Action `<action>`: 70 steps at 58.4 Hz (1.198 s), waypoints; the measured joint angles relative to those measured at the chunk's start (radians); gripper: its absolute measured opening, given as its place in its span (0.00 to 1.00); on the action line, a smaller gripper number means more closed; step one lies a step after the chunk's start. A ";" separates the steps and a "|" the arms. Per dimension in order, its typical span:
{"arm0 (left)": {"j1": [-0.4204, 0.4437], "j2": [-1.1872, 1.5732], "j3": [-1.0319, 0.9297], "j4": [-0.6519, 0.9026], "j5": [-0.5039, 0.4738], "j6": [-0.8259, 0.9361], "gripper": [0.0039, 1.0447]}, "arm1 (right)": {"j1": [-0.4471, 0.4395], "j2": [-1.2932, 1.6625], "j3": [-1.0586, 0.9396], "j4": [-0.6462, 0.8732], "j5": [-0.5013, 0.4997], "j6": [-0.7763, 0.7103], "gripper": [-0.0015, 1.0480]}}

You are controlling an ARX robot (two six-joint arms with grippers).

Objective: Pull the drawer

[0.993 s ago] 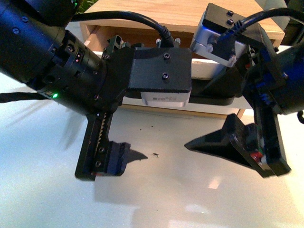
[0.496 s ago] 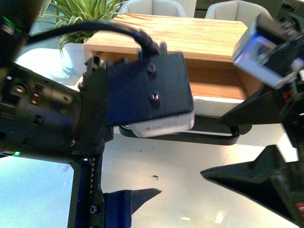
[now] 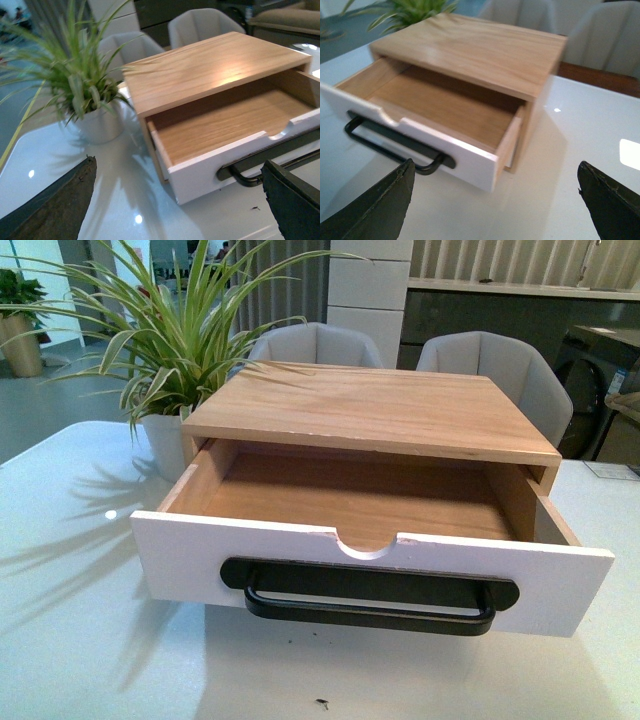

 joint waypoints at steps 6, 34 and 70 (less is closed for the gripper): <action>0.090 -0.216 -0.047 -0.179 -0.060 -0.126 0.93 | -0.124 -0.150 -0.039 -0.063 0.008 0.075 0.91; 0.310 -0.529 -0.155 -0.288 -0.062 -0.222 0.65 | -0.218 -0.364 -0.164 -0.029 0.089 0.179 0.68; 0.317 -0.630 -0.279 -0.262 -0.050 -0.207 0.03 | 0.069 -0.493 -0.309 -0.013 0.365 0.152 0.02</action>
